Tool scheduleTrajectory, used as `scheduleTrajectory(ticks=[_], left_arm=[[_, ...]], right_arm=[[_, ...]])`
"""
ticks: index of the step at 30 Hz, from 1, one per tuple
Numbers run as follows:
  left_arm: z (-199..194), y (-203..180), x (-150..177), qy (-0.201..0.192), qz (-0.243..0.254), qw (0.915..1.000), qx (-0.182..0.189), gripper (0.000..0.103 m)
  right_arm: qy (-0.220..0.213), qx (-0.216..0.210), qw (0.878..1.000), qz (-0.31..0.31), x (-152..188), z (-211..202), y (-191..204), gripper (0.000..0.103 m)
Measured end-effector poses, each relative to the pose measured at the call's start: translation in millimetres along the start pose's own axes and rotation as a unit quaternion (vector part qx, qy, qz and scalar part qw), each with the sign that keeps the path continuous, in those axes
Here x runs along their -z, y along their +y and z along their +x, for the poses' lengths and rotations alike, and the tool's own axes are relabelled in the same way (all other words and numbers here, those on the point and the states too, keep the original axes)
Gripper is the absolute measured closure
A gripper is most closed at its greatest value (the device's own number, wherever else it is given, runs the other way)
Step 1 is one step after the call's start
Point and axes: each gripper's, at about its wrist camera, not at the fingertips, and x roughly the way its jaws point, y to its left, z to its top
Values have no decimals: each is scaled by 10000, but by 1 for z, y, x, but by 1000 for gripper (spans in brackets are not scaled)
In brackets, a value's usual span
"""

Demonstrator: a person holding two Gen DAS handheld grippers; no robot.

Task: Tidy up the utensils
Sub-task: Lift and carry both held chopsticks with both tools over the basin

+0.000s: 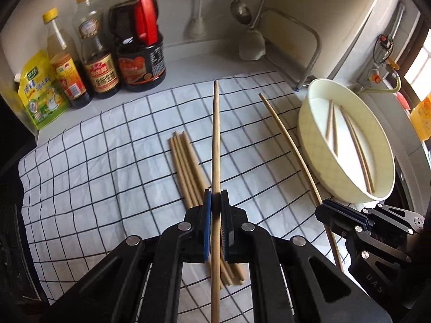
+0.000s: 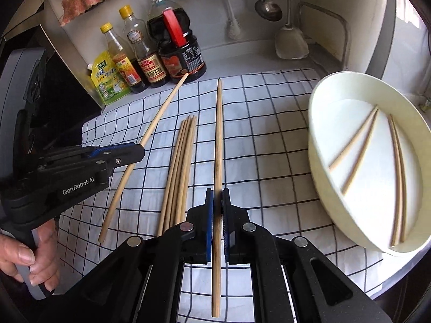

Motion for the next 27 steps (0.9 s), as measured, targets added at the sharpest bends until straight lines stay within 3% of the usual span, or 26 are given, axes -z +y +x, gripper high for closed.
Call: scheduleTrajectory(ticks=[16, 27], left_arm=[[-2, -130, -68, -303, 1076, 9909, 747, 96], [23, -189, -98, -170, 1596, 9828, 915, 96]], right_arm=[[-673, 599, 9894, 1141, -4, -67, -127, 97], [-730, 757, 9822, 1556, -16, -64, -183, 97]])
